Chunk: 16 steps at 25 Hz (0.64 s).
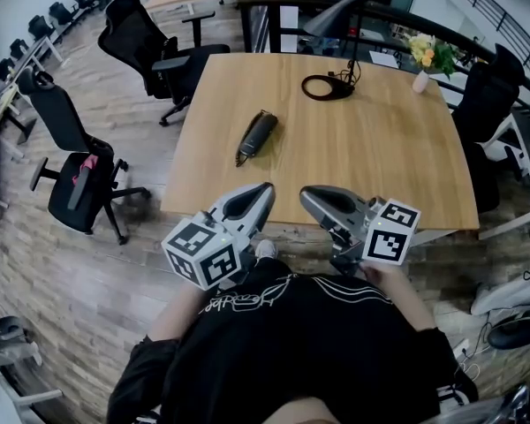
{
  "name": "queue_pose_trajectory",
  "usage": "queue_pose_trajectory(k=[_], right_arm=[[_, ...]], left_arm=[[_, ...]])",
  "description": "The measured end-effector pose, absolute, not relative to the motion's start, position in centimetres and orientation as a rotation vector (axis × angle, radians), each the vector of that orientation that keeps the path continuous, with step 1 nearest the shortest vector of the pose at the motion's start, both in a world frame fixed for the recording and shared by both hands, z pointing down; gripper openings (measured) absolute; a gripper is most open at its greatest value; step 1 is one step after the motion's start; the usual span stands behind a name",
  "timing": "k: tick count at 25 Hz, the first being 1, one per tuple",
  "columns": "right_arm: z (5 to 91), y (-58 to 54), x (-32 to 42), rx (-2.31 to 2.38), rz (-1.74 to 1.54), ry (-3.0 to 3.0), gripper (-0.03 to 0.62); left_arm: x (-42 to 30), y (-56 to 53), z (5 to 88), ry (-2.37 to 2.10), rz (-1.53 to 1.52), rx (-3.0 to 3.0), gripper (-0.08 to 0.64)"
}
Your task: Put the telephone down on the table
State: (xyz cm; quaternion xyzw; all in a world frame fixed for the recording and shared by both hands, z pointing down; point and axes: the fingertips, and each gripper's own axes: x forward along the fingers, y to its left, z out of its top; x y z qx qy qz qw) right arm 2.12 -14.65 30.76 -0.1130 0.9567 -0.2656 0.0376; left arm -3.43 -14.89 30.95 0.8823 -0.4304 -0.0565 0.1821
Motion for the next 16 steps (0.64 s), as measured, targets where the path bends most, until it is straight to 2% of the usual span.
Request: queue_pose_trajectory(k=[16], right_arm=[[30.4,-14.1,3.0,-0.375,-0.789,2.933,0.04]], left_arm=[[-1.7,-13.9,30.4,-1.129,-0.139,2.555,0.008]])
